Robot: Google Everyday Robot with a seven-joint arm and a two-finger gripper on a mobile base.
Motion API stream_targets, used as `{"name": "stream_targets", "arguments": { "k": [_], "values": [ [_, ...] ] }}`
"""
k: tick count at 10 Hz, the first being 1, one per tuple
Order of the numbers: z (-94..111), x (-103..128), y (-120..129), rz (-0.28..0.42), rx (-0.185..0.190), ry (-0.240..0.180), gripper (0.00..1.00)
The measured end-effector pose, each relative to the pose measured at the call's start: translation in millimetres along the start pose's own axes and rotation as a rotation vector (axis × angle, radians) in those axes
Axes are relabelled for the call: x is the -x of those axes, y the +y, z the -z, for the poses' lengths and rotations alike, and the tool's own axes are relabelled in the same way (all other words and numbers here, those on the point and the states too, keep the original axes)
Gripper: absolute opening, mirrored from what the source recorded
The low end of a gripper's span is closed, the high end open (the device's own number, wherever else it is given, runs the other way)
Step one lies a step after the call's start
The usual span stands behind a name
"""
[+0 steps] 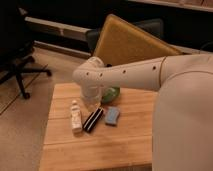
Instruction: Push the eraser across the table
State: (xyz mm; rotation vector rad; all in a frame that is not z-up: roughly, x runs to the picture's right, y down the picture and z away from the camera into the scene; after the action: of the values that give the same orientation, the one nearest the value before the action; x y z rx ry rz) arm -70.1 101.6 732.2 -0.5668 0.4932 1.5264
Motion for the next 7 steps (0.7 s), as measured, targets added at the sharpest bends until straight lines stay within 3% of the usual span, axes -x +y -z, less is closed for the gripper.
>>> {"name": "stream_targets", "arguments": {
  "k": [1,4,7],
  "values": [
    [-0.4,-1.7,0.0,-0.004,-0.001,0.004,0.0],
    [-29.8,-16.9,-30.4,-0.109,-0.009,0.093,0.0],
    [-63.3,-20.6,-32.0,-0.125,0.0,0.17,0.0]
  ]
}}
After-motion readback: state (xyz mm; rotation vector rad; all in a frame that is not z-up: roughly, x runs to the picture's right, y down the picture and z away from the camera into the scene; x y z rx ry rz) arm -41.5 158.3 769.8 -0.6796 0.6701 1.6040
